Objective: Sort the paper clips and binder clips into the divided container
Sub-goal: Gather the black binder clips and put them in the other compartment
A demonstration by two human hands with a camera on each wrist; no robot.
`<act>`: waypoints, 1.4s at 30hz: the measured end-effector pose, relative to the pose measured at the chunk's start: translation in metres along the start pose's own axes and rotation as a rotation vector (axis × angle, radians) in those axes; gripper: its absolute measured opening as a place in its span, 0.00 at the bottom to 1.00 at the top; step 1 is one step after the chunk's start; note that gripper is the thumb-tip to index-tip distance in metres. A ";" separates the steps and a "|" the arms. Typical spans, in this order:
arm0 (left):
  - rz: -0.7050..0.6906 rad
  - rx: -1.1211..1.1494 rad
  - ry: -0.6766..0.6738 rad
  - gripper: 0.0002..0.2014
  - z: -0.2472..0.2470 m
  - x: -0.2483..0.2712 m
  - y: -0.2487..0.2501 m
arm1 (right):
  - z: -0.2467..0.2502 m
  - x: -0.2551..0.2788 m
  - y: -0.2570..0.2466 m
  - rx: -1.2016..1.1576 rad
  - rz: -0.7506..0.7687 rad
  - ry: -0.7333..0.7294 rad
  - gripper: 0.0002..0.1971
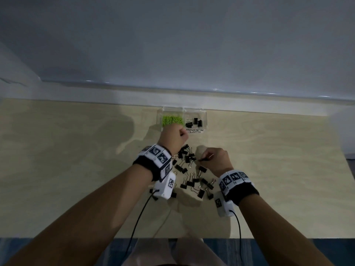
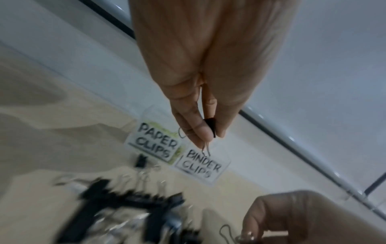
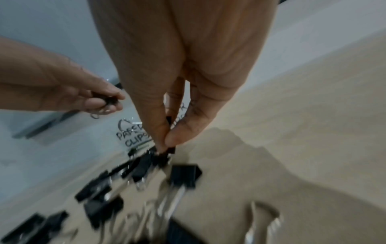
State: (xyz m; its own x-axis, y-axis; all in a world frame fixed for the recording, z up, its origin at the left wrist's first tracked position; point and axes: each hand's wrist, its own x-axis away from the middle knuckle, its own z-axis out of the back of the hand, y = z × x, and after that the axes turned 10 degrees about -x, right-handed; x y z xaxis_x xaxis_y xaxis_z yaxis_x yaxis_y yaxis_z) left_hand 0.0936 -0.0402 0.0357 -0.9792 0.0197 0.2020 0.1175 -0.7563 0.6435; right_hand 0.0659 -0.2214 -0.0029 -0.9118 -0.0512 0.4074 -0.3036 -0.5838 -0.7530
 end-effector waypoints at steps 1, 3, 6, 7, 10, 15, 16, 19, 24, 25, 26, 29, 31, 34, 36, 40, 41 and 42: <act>0.000 0.027 0.014 0.06 0.002 -0.009 0.010 | 0.006 0.001 -0.002 -0.048 0.007 0.024 0.09; 0.019 0.069 0.056 0.07 0.005 -0.030 0.026 | 0.021 -0.003 -0.012 -0.121 0.030 0.069 0.09; 0.056 0.104 0.083 0.08 0.003 -0.058 0.037 | 0.040 -0.020 -0.037 -0.190 0.084 0.157 0.10; 0.072 0.090 0.077 0.08 0.002 -0.065 0.038 | 0.044 -0.027 -0.047 -0.193 0.112 0.186 0.11; 0.093 0.062 0.068 0.07 0.000 -0.071 0.033 | 0.045 -0.049 -0.071 -0.177 0.193 0.236 0.11; -0.045 0.026 0.084 0.09 0.018 -0.032 0.004 | 0.031 -0.058 -0.079 0.006 0.230 0.180 0.09; -0.068 -0.003 0.056 0.07 0.020 -0.020 -0.005 | 0.027 -0.051 -0.075 0.051 0.234 0.145 0.09; -0.077 -0.138 -0.090 0.07 0.014 0.014 -0.039 | 0.016 -0.023 -0.046 0.235 0.221 -0.046 0.14; -0.146 -0.370 -0.237 0.20 -0.005 0.042 -0.066 | 0.000 0.016 0.002 0.538 0.228 -0.353 0.22; -0.161 -0.405 -0.228 0.22 -0.009 0.043 -0.067 | -0.002 0.018 0.008 0.578 0.266 -0.368 0.20; -0.171 -0.430 -0.217 0.22 -0.011 0.043 -0.067 | -0.003 0.020 0.011 0.599 0.303 -0.373 0.17; -0.186 -0.469 -0.217 0.20 -0.016 0.040 -0.070 | -0.002 0.018 0.019 0.639 0.368 -0.376 0.07; -0.196 -0.494 -0.217 0.19 -0.016 0.039 -0.072 | 0.002 0.016 0.023 0.649 0.363 -0.346 0.06; -0.200 -0.494 -0.210 0.17 -0.013 0.041 -0.077 | 0.008 0.018 0.026 0.559 0.344 -0.221 0.05; -0.190 -0.491 -0.210 0.18 -0.013 0.043 -0.081 | 0.005 0.022 0.018 0.475 0.348 -0.154 0.06; -0.101 -0.365 -0.179 0.19 -0.011 0.048 -0.083 | -0.025 0.030 -0.007 0.467 0.319 -0.106 0.15; -0.083 -0.307 -0.151 0.19 -0.009 0.050 -0.082 | -0.031 0.032 -0.011 0.499 0.256 -0.097 0.17; -0.081 -0.259 -0.125 0.18 -0.008 0.052 -0.081 | -0.034 0.034 -0.012 0.528 0.178 -0.089 0.19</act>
State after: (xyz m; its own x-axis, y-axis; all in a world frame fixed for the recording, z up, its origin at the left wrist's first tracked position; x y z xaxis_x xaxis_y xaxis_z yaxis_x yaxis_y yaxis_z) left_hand 0.0317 0.0171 -0.0114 -0.9537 0.1547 0.2578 -0.0216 -0.8905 0.4545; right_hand 0.0293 -0.1884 0.0023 -0.9025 -0.2407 0.3572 0.0530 -0.8850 -0.4627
